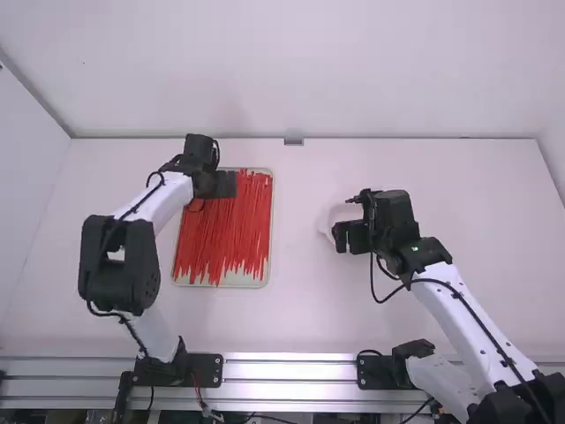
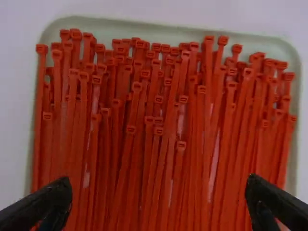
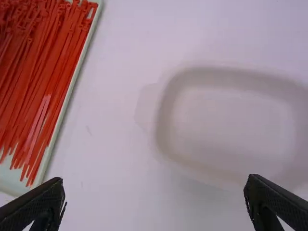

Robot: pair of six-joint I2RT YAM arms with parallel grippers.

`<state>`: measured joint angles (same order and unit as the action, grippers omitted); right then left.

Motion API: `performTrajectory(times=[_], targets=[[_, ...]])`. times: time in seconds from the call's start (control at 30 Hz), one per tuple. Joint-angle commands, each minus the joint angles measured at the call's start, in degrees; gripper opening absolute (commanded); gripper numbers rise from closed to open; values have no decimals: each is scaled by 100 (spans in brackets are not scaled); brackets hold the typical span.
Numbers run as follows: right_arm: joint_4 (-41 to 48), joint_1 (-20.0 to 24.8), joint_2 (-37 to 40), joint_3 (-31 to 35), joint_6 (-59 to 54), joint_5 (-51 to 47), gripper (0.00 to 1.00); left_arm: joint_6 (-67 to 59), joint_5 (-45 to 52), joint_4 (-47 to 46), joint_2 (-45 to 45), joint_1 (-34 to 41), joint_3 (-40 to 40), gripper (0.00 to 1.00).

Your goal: Fasten the cable tie

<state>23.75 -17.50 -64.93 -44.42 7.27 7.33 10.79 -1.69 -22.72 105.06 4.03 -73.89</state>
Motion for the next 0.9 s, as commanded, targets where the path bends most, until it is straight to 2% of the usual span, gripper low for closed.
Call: performTrajectory(times=[0.0, 0.1, 0.2, 0.3, 0.6, 0.73, 0.87], targets=[[7, -9, 85, -199, -20, 17, 99, 9, -256, 63, 116, 46, -146, 85], [2, -9, 85, -199, -22, 17, 100, 4, -400, 184, 210, 48, -142, 73], [-11, -7, 85, -199, -24, 17, 99, -31, -387, 310, 271, 46, -142, 67], [-48, -17, 85, -199, -22, 20, 99, -2, -391, 452, 358, 48, -142, 46], [-39, 114, 85, -199, 22, 39, 99, 9, -376, 748, 710, 46, -138, 44], [-37, 140, 85, -199, 20, 39, 99, -7, -378, 929, 846, -2, -138, 47], [-37, 87, 85, -199, -9, 33, 99, 37, -348, 979, 960, -190, -138, 44]])
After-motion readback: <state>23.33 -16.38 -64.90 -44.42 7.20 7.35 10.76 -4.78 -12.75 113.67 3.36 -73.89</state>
